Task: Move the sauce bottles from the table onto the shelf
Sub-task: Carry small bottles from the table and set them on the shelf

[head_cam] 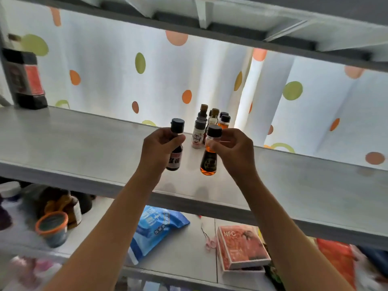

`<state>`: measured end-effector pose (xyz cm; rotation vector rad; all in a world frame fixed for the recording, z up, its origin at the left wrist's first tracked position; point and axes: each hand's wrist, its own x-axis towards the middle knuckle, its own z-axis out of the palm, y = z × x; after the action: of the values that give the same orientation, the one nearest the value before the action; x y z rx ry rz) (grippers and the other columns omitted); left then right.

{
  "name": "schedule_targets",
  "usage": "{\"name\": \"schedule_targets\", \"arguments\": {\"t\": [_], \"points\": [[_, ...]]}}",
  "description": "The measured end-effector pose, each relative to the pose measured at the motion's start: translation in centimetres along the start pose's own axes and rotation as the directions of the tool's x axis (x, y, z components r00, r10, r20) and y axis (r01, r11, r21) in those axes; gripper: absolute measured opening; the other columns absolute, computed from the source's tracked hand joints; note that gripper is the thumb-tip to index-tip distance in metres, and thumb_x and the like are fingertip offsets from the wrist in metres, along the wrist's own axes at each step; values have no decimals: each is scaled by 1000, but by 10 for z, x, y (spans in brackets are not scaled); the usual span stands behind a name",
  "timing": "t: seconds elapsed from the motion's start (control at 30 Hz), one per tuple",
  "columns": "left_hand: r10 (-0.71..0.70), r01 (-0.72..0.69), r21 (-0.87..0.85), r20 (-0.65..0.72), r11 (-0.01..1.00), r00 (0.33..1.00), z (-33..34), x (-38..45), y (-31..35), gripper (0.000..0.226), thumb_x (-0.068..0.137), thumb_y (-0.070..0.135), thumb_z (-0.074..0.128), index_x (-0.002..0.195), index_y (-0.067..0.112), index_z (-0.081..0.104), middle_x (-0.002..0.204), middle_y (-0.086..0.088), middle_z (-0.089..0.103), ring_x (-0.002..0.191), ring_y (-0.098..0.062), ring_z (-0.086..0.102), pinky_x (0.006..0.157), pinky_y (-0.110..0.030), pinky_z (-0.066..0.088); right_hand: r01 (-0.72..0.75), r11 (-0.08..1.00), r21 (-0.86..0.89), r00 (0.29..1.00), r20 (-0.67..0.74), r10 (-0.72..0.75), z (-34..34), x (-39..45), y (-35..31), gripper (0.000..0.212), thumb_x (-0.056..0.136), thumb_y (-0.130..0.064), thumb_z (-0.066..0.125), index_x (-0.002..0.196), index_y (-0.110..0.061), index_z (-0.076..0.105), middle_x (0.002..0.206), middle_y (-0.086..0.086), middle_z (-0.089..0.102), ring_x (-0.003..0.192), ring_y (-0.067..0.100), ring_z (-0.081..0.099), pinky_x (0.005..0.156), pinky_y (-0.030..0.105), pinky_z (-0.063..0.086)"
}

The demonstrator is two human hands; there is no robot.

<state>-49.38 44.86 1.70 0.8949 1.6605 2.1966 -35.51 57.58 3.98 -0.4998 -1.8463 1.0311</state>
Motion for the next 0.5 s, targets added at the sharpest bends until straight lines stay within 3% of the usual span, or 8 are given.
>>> {"name": "schedule_targets", "arguments": {"t": [0.13,0.2,0.3,0.5], "points": [[11,-12,49,18,999,1000,32,27,-4,21,78,16,78,99,20,74,83,2,72,77,-15,67,72,-32,54,-31,997,-65,997,-71,26,-14,38,32,29,76,-17,84,102,-13,70,92,-7,74,81,2,71,67,13,52],[21,-27,88,68,996,997,49,38,-7,22,77,13,79,98,17,76,79,-1,72,73,-16,67,75,-38,58,-44,993,-110,994,-100,33,-19,56,48,29,75,-19,84,99,-14,70,90,-7,74,83,5,71,71,18,53],[45,-68,197,117,978,992,77,57,-13,18,72,14,82,77,31,77,74,4,74,74,-14,70,79,-40,58,-54,983,-176,995,-94,38,-24,83,70,30,75,-23,83,100,-15,68,87,-9,73,82,5,70,73,24,54],[100,-103,470,31,877,995,123,98,-33,16,68,27,83,81,23,77,77,9,74,75,-9,70,73,-38,58,-63,978,-201,998,-37,56,-24,121,99,31,75,-20,82,100,-13,65,89,-4,71,85,12,68,71,21,51]]}}
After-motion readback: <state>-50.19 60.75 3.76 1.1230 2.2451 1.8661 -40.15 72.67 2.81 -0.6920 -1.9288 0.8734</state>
